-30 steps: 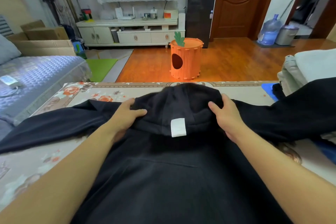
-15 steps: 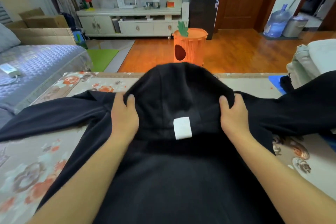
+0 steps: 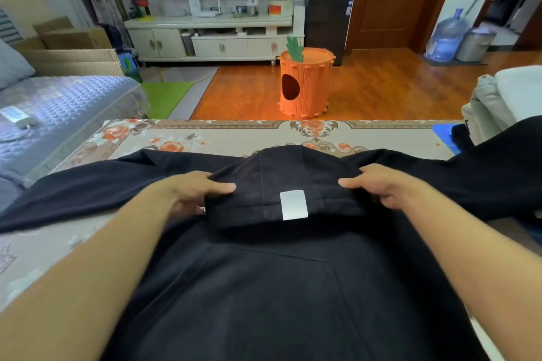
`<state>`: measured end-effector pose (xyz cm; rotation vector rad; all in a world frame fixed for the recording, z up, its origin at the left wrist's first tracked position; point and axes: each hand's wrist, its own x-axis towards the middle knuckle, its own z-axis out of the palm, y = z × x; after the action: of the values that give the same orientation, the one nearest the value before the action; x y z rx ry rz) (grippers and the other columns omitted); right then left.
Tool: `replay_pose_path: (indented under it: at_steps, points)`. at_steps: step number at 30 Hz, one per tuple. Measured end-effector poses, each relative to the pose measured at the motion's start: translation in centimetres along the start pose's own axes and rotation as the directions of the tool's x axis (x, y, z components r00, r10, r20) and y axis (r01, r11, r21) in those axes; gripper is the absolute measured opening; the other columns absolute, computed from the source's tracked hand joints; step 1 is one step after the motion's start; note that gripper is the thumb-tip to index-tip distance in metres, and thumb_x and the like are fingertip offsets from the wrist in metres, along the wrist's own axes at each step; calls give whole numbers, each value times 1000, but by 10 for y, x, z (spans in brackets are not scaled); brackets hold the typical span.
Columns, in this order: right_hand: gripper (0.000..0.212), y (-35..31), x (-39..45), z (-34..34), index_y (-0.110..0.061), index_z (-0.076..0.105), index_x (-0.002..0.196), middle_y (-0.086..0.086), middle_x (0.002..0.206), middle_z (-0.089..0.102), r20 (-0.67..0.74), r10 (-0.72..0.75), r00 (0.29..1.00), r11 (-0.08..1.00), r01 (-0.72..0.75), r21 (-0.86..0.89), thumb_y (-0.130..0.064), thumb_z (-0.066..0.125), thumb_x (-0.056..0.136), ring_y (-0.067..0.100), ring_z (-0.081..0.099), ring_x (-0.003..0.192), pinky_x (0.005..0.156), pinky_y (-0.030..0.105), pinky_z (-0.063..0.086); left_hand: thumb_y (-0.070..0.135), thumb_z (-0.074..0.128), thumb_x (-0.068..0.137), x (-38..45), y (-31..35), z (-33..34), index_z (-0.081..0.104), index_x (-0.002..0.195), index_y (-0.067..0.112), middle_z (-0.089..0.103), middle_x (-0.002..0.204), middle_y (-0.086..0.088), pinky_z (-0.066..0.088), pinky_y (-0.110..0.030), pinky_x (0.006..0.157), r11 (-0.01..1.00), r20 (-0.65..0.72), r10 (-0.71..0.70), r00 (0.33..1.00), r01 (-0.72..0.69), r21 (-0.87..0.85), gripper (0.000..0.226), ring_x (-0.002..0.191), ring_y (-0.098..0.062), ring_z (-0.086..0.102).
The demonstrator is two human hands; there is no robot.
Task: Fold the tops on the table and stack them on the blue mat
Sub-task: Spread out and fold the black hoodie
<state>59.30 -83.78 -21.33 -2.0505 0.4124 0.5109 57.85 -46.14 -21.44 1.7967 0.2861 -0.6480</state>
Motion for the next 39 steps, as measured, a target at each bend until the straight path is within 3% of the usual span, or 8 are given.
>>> replay_pose_path:
  at_steps: [2,7,13,16,21,24,28,39]
  points:
    - [113,7,10,-18,-19,59,134,4,132,66,142,8,990,1000,-9,8,-34,104,31,32,59,123,108,50,45,6,79,82,-10,1,-10,68,124,12,74,120,-1,43,-43,110,992,108,-38,993,25,121,43,121,-25,64]
    - [41,-24,-44,-18,-20,69,111,-1,106,74,24,-392,920,917,393,-75,2,79,78,21,67,105,99,43,51,-7,82,70,-26,20,3,75,100,11,78,93,0,57,-31,79,886,-218,341,914,-235,400,35,94,-21,72]
    - [33,-75,-80,-48,-24,54,79,-6,86,56,-349,-865,360,492,746,-449,1,76,79,15,53,81,66,21,32,14,78,81,-54,71,-25,66,87,3,63,86,-18,42,-39,66,531,-435,845,311,-392,751,17,81,-22,54]
    - [27,-45,-74,-39,-12,56,79,4,91,52,-196,-971,133,234,676,-698,12,58,66,31,48,87,73,30,28,-12,70,73,-59,39,-17,62,93,10,56,105,-5,38,-19,82,351,-241,930,277,-474,808,31,93,-9,47]
    - [39,90,-76,-10,-16,59,93,4,117,52,339,-852,399,-35,602,-798,10,57,64,28,52,107,87,36,45,-19,46,67,-59,-93,-18,58,87,32,45,135,15,45,-27,102,378,89,724,684,-501,778,56,126,-13,52]
    - [31,101,-73,0,-21,57,91,-1,107,57,-16,-803,596,480,630,-611,5,49,76,25,61,99,88,32,49,-13,46,82,-51,-90,-10,60,88,26,63,113,0,58,-39,78,774,-291,552,782,-349,529,42,93,-15,67]
    - [41,36,-52,12,-16,56,113,6,106,66,-271,-4,963,997,26,78,-53,49,97,27,68,86,81,44,60,47,51,102,-37,-33,9,56,113,14,68,109,-15,58,-38,74,995,-294,-56,954,31,-91,35,88,-30,70]
    - [104,17,15,25,-18,57,133,5,131,64,0,115,993,969,-112,218,-48,95,41,32,63,112,101,52,49,25,69,95,13,5,8,73,115,9,75,114,-12,54,-44,96,976,-92,-154,984,137,-170,26,109,-31,69]
